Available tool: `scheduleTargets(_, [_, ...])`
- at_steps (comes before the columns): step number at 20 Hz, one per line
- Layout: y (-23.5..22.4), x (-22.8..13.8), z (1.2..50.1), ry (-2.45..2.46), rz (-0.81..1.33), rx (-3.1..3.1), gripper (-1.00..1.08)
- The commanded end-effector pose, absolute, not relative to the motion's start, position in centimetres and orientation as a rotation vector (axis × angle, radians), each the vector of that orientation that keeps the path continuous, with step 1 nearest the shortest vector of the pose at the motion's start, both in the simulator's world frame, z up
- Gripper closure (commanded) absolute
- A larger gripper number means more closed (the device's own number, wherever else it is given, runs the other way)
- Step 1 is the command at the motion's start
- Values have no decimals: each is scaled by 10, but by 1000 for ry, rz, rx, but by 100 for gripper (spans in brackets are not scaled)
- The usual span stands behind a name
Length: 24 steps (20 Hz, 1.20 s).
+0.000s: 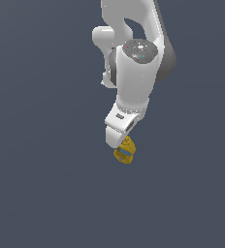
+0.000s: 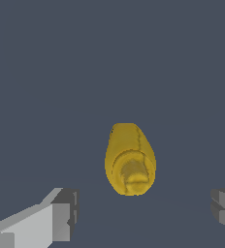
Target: Pick up the object and move it to a goal position.
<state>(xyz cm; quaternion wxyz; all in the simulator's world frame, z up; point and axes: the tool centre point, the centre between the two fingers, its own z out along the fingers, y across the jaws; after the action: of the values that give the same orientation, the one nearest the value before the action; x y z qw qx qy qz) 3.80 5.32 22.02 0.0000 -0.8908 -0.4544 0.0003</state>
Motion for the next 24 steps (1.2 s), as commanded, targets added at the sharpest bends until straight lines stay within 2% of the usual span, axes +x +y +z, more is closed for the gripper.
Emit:
scheduleTargets(1, [53,38,218,-1427,1,-2798,-92])
scheduleTargets(11, [53,37,177,-1433,0,-2796,-92])
scheduleTargets(17, [53,38,170,-1434,0,-2795,-92])
scheduleTargets(18, [53,38,170,-1434,0,-2795,108])
scheduleTargets(24, [53,38,170,-1434,0,-2795,108])
